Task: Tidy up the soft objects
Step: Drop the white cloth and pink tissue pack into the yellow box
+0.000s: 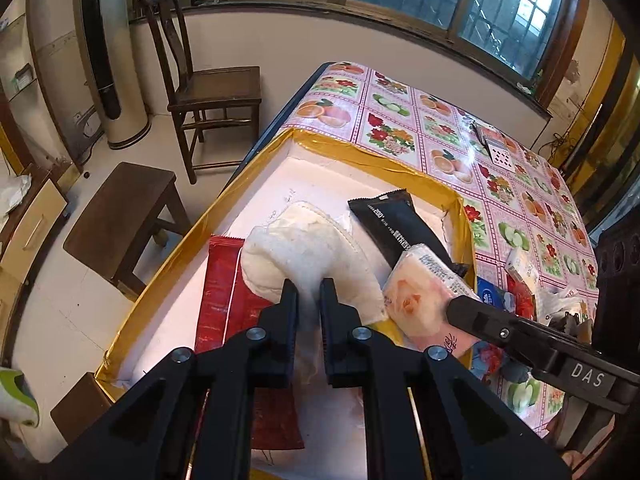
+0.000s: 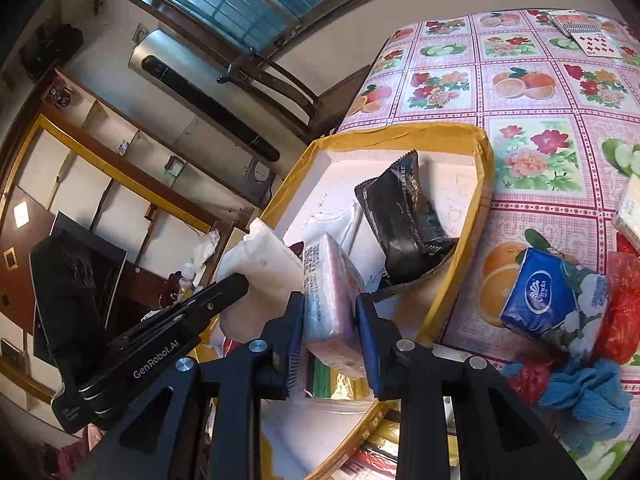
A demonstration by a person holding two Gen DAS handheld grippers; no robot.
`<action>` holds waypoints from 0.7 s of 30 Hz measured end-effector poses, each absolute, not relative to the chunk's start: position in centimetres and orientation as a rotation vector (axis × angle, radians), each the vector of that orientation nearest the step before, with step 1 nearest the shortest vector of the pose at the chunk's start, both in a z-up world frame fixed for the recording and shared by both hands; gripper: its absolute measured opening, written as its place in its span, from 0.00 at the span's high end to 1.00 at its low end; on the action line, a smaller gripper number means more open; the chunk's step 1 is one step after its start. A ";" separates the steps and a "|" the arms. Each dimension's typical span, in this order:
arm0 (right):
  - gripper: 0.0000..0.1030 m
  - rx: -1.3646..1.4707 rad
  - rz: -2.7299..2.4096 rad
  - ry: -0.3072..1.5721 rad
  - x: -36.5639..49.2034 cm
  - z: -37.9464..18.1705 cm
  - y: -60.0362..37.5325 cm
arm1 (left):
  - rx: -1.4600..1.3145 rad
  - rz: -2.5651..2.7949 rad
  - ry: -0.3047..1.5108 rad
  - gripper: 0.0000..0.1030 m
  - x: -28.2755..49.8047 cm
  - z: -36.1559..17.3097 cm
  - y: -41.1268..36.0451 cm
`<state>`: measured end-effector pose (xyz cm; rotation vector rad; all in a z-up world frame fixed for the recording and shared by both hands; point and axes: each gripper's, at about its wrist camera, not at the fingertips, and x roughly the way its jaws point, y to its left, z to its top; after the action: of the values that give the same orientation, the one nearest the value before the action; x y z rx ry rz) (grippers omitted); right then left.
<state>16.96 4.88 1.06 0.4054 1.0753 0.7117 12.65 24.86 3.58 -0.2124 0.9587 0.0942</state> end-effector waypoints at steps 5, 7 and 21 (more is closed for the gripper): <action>0.47 0.454 0.762 1.041 16.1 1.8 4.3 | -0.238 0.109 0.928 0.43 11.8 3.6 25.3; 0.47 0.443 0.762 1.034 15.5 2.3 3.9 | -0.233 0.117 0.902 0.43 11.2 4.3 25.1; 0.36 0.476 0.697 0.924 8.1 5.4 -9.0 | -0.224 -0.143 0.916 0.42 7.7 6.1 16.2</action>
<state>8.08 -9.04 5.44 0.4764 0.9238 0.6971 7.73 16.17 6.10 -0.2240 0.9163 -0.1430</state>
